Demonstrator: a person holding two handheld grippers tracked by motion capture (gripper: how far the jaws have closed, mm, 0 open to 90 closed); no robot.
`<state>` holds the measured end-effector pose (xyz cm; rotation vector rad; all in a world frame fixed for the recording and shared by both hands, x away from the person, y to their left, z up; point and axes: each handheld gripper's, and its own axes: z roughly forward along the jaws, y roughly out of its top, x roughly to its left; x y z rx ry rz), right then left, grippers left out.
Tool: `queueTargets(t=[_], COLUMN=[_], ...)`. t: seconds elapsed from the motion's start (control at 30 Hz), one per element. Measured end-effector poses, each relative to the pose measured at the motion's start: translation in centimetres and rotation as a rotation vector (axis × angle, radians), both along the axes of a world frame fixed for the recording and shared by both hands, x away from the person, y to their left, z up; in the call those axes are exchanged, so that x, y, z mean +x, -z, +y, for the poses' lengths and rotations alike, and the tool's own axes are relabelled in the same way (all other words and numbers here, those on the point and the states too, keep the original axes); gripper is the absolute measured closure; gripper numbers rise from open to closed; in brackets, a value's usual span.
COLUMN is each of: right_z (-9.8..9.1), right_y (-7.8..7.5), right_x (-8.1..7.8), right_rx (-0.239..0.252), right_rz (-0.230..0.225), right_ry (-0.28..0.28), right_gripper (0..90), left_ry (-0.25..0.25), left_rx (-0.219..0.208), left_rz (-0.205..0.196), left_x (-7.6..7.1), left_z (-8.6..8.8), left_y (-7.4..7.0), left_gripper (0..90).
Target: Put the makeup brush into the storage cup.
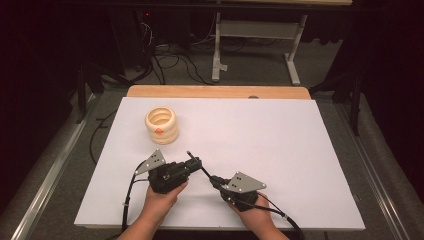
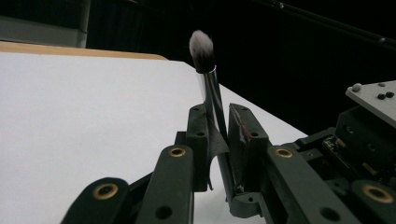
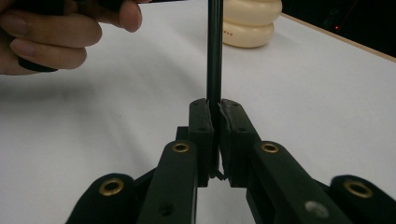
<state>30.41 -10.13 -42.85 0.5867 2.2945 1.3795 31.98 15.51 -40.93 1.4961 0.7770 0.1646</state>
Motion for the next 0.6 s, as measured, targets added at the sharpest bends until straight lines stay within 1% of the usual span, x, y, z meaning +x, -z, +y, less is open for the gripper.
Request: queueTargets(t=[0.23, 0.37, 0.6], right_z=[-0.01, 0.07, 0.11], right_y=[0.02, 0.08, 0.11], right_x=[0.02, 0.02, 0.02], right_rx=[-0.007, 0.002, -0.002], right_rz=[-0.003, -0.004, -0.009], right_ry=[0.000, 0.001, -0.001], right_gripper=[86.1, 86.1, 86.0], left_ry=[0.019, 0.027, 0.042], left_rx=[-0.011, -0.018, -0.030], left_rz=[0.002, 0.002, -0.001], left_x=[0.06, 0.06, 0.08], left_z=[0.00, -0.01, -0.06], left_y=[0.02, 0.03, 0.05], left_gripper=[80.7, 81.5, 82.7])
